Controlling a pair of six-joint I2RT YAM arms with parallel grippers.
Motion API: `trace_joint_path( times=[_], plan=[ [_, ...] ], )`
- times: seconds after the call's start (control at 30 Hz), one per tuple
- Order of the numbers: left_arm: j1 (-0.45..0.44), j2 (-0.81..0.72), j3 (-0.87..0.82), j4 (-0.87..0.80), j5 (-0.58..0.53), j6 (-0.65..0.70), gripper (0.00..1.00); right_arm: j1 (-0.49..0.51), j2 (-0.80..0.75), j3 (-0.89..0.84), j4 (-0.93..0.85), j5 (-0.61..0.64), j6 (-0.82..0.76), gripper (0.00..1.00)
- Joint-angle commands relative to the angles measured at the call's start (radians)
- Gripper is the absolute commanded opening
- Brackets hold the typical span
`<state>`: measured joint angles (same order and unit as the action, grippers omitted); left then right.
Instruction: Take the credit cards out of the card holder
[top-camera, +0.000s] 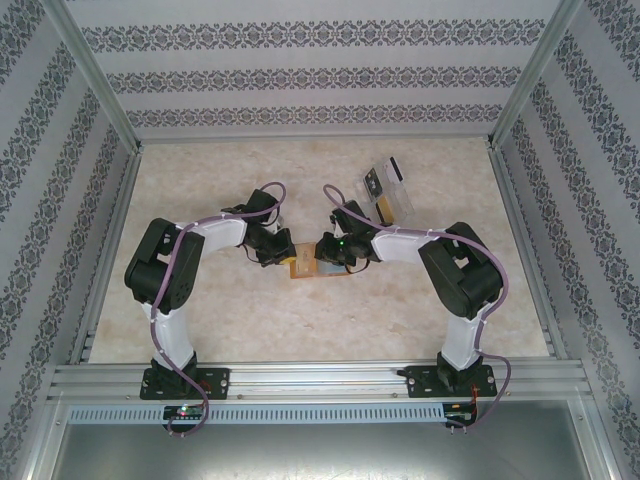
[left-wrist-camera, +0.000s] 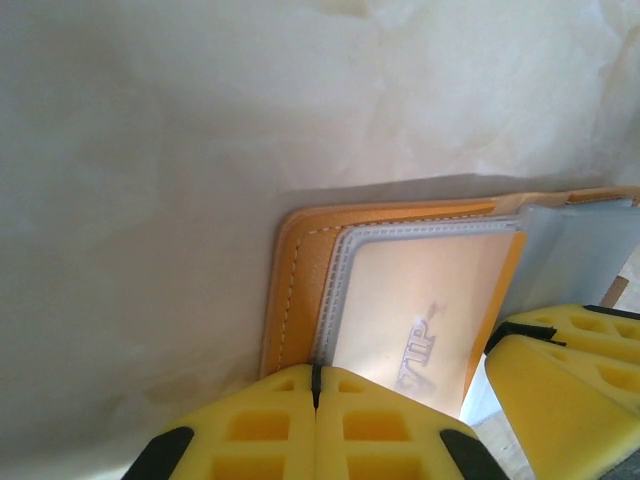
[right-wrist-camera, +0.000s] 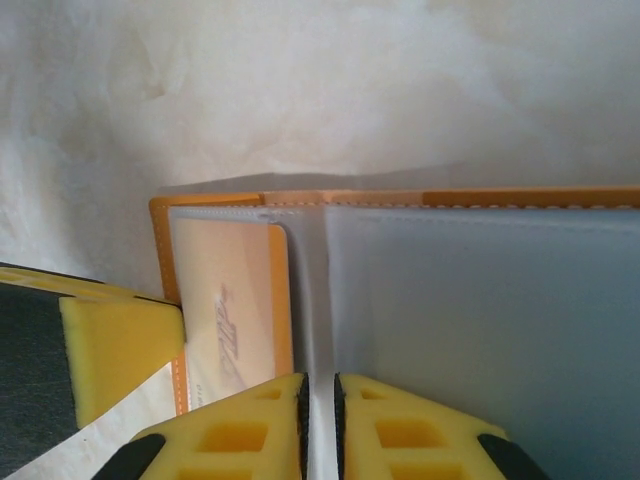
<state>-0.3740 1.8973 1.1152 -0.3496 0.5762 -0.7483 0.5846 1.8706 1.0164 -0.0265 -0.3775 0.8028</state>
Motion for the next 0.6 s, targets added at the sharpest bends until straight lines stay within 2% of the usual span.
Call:
trace_joint_path(
  times=[0.0,0.57],
  plan=[
    [-0.013,0.026,-0.004,-0.014,-0.024,0.012,0.05,-0.008,-0.008,-0.017,0.052,-0.042,0.019,0.18],
    [-0.013,0.036,-0.009,-0.017,-0.028,0.018,0.04,-0.018,-0.002,-0.037,0.091,-0.093,0.017,0.17]
  ],
)
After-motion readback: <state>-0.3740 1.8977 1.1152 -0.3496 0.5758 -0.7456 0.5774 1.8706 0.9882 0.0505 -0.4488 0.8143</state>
